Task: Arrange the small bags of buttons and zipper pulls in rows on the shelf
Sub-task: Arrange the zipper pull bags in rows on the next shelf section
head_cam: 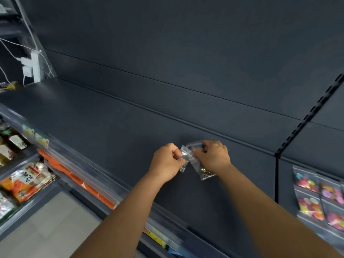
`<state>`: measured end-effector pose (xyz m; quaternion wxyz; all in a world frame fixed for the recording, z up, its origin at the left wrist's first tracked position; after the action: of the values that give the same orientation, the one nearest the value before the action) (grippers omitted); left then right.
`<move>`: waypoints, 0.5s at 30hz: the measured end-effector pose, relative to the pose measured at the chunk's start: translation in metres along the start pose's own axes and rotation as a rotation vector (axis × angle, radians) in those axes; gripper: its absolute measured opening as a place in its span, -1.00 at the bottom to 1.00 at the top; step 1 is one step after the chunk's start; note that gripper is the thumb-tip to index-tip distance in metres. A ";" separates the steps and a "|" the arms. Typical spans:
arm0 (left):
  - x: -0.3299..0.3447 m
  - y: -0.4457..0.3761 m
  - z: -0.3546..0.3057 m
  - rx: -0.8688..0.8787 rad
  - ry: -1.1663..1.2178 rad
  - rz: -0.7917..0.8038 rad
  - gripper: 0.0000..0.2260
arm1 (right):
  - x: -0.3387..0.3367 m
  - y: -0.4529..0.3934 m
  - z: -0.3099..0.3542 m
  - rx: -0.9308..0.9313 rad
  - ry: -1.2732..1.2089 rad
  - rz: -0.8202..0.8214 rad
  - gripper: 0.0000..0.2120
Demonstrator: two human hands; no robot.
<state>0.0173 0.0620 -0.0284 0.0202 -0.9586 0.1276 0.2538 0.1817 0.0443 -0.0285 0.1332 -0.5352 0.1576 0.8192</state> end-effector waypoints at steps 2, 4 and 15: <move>-0.004 -0.001 0.002 -0.020 0.084 0.036 -0.83 | 0.000 -0.002 0.003 0.033 -0.062 0.003 -0.68; -0.006 -0.003 0.005 -0.026 0.144 0.055 -0.88 | -0.001 0.001 0.006 0.044 -0.197 -0.024 -0.81; 0.003 -0.003 -0.023 0.039 0.438 0.099 -0.95 | -0.024 0.042 -0.008 0.107 -0.784 -0.170 -0.89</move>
<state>0.0323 0.0618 -0.0097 -0.0021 -0.9828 0.1808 0.0380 0.1814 0.0019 -0.0046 0.2783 -0.1856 0.0923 0.9379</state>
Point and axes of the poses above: each hand's wrist, its own y-axis away from the middle knuckle, its own x-axis out of the palm, z = x × y, the point moved 4 cm from there along -y, towards the middle knuckle, and after that the axes turned 9 degrees about y, right-handed, at the moved point
